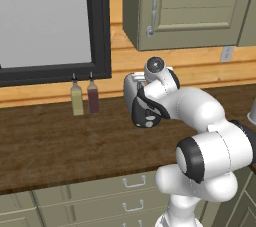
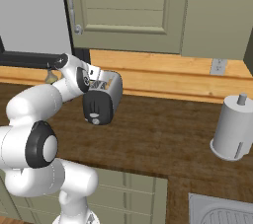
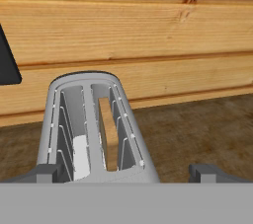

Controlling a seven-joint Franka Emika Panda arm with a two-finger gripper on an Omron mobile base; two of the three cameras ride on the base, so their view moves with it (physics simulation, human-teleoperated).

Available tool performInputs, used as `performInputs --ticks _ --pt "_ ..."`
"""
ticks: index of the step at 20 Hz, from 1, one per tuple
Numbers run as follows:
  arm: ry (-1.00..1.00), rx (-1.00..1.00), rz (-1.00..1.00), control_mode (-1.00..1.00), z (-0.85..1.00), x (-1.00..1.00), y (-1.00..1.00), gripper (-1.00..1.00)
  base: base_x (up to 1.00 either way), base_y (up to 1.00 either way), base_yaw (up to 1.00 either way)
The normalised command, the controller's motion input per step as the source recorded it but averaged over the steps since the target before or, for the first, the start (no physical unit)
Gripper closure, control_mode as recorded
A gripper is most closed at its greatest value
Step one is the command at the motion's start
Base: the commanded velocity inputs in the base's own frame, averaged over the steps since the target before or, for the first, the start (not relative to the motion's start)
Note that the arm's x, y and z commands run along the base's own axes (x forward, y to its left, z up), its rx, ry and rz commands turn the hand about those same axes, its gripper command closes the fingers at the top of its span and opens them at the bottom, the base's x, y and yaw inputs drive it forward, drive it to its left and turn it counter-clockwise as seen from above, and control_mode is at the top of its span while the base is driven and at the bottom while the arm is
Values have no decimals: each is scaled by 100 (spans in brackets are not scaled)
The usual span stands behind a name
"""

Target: Start the toaster. Once the lever pops up, take the bread to the plate on the dining counter.

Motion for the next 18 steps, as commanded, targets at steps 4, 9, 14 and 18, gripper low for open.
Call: performInputs --ticks 4,9,14,18 --pt "0 0 0 -100 0 0 0 -100 0 0 0" --pt "0 0 0 -100 0 0 0 -100 0 0 0" --pt "0 0 0 -100 0 0 0 -100 0 0 0" --pt "0 0 0 -100 0 0 0 -100 0 0 0"
